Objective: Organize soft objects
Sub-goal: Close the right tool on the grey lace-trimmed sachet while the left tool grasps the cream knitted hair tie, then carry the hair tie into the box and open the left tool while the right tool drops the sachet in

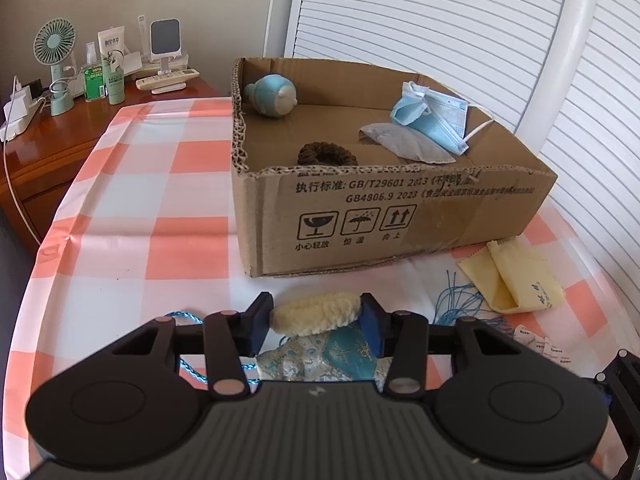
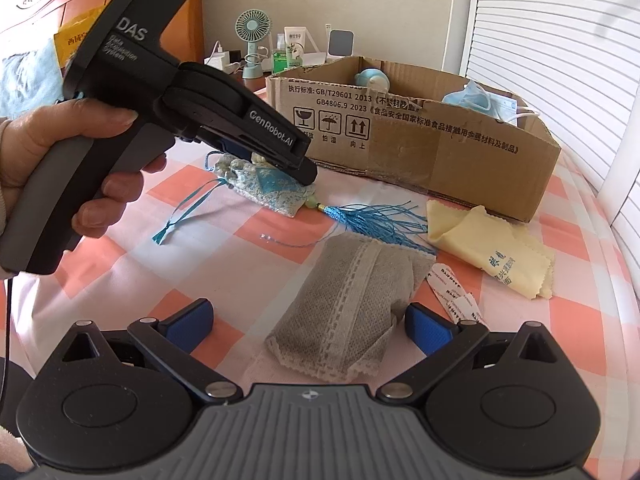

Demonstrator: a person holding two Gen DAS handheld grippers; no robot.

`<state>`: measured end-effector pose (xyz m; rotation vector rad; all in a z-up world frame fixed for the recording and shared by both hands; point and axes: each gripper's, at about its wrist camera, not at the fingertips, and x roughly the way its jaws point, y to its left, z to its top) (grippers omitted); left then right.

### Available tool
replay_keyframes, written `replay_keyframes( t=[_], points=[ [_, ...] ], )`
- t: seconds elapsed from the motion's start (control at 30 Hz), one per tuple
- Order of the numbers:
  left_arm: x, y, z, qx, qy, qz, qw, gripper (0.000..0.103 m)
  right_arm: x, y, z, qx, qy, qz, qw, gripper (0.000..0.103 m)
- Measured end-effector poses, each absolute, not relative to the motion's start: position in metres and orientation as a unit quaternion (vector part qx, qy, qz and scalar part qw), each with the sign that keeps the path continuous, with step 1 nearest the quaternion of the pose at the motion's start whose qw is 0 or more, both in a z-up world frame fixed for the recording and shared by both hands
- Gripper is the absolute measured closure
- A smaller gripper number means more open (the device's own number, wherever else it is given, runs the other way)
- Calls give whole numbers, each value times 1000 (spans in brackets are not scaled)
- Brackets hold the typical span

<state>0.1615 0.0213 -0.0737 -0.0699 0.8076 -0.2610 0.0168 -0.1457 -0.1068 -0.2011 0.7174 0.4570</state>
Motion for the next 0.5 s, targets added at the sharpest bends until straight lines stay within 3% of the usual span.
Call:
replay_keyframes(
  t=[0.13,0.23,0.5],
  points=[
    [162,21,-74,-32,391,-128,911,57,28,-145,-106,-93,346,213,909,0],
    [161,21,-74,-29,391,-130,911,57,31,-145,-104,-90,344,203,912,8],
    [159,20,-70,-16,385,-144,911,60,29,-154,-99,-81,334,188,920,48]
  ],
)
